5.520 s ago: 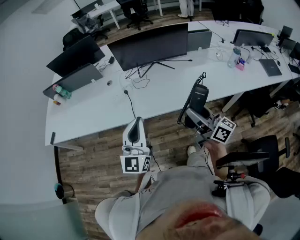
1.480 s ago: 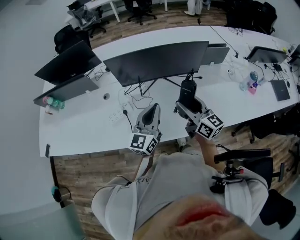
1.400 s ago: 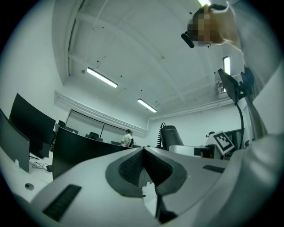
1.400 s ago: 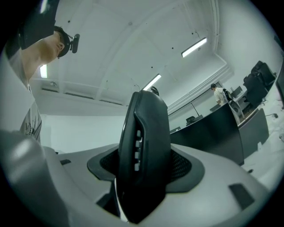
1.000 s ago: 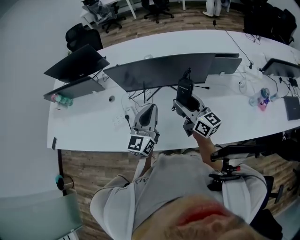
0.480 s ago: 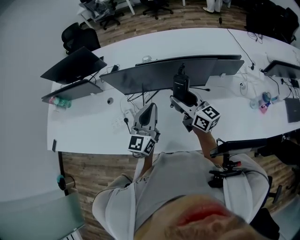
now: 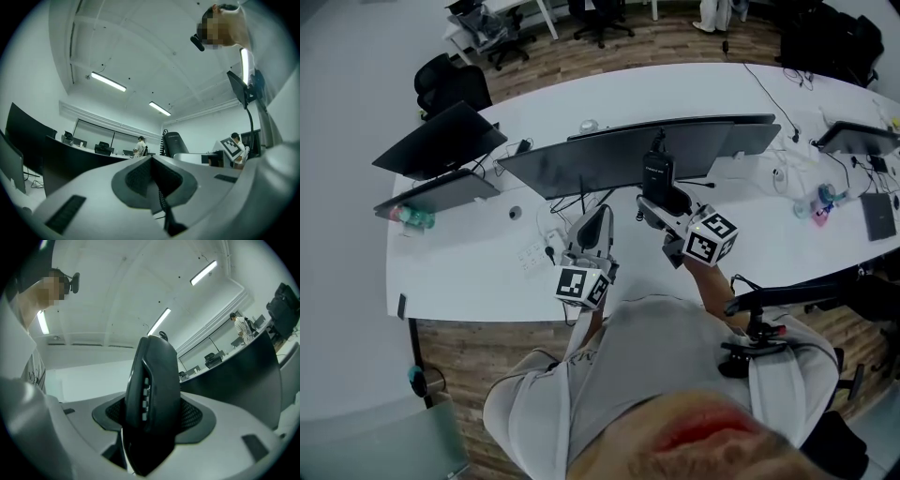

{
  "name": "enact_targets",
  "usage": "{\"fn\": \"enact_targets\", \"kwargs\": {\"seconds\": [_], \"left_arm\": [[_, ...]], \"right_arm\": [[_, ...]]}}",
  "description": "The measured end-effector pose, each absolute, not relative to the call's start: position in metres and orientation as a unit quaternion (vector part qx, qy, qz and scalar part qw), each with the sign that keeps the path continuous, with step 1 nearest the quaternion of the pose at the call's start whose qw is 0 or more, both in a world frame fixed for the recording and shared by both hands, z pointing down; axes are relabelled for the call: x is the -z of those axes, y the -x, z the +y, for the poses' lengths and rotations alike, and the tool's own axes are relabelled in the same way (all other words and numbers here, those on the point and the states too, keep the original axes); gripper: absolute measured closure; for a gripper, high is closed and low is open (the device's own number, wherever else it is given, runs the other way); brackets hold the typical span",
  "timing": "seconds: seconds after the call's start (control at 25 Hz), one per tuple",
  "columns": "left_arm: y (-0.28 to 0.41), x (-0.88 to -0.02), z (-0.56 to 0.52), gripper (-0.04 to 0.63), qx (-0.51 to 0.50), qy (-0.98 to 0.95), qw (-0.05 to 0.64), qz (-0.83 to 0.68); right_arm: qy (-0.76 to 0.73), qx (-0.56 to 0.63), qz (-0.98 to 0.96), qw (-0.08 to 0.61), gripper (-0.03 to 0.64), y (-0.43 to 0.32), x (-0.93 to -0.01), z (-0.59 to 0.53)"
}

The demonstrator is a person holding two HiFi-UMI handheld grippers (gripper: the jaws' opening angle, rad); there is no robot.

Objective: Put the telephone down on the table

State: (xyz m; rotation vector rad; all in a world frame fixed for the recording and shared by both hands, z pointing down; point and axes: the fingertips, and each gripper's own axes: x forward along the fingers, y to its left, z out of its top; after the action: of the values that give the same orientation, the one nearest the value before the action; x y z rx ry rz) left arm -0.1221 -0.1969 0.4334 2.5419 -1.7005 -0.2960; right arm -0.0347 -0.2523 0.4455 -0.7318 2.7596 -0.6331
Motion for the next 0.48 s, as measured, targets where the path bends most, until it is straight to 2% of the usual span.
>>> {"fn": "enact_targets", "kwargs": {"seconds": [0.48], "left_arm": [[0.121,-0.441,-0.199,0.584,0.091,-0.842,0.044,-0.531]], "right_arm": [[0.224,0.255,0.935,0.102,0.331,0.055,-0.475,-0.261]]}}
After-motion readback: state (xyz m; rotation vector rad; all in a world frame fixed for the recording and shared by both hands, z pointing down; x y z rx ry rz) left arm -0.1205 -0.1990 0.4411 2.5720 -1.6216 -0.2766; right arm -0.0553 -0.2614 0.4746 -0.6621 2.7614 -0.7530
